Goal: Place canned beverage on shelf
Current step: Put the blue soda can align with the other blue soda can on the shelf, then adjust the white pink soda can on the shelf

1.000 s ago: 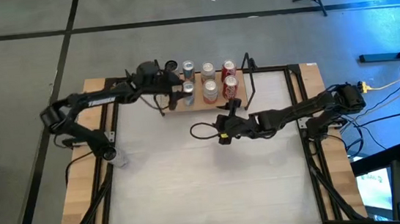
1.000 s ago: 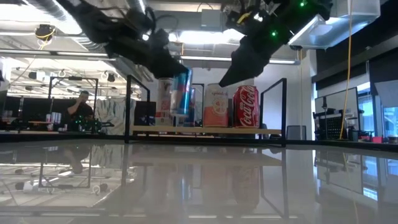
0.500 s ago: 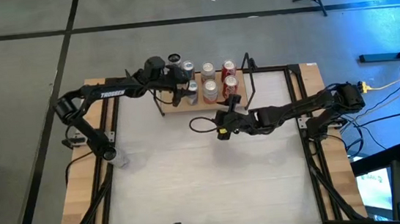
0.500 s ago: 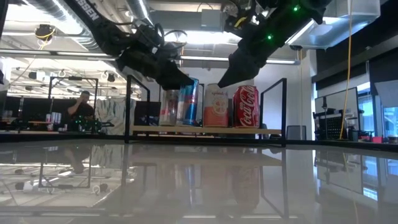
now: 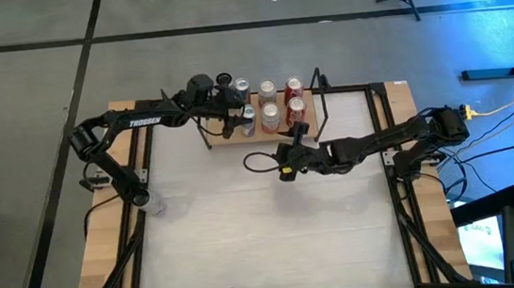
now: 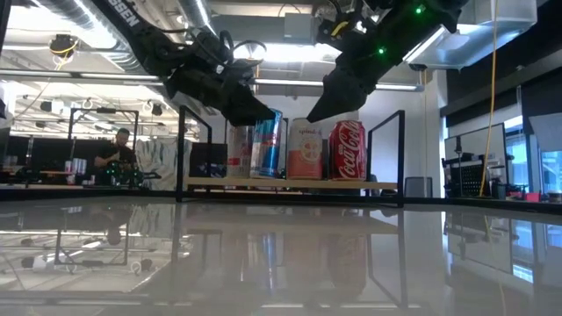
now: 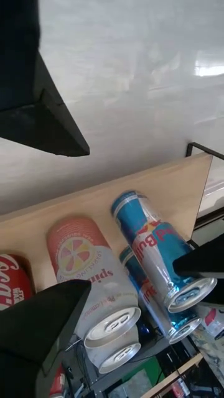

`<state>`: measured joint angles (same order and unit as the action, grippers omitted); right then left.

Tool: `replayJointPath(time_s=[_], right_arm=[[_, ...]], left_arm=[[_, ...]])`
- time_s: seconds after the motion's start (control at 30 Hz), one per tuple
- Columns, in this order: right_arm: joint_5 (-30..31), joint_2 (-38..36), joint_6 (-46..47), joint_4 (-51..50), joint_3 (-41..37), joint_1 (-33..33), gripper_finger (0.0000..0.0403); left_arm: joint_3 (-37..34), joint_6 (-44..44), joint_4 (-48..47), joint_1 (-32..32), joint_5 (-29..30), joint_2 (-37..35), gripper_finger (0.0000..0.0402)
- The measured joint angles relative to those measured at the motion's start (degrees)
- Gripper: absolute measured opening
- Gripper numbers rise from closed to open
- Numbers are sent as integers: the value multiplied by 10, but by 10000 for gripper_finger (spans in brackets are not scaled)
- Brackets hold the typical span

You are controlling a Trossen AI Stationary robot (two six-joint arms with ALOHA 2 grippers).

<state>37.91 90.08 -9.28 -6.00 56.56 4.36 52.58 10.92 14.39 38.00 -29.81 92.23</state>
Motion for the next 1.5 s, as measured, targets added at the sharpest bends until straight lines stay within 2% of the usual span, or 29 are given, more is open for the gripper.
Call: replayJointPath(time_s=[0.1,0.3,0.63,0.77,1.1,1.5], right_arm=[[0,0,0,1,0,0,340],[0,0,-11,6,0,0,340],[0,0,-15,8,0,0,340],[0,0,-16,5,0,0,340],[0,0,-17,5,0,1,340],[0,0,-30,9,0,0,340]], left_arm=[[0,-3,2,-2,18,0,239],[0,-2,5,-8,16,0,273],[0,-9,0,-27,33,-15,279],[0,-8,-5,-26,66,-52,279],[0,-14,-26,-40,87,-165,279],[0,-18,-129,-76,213,-263,279]])
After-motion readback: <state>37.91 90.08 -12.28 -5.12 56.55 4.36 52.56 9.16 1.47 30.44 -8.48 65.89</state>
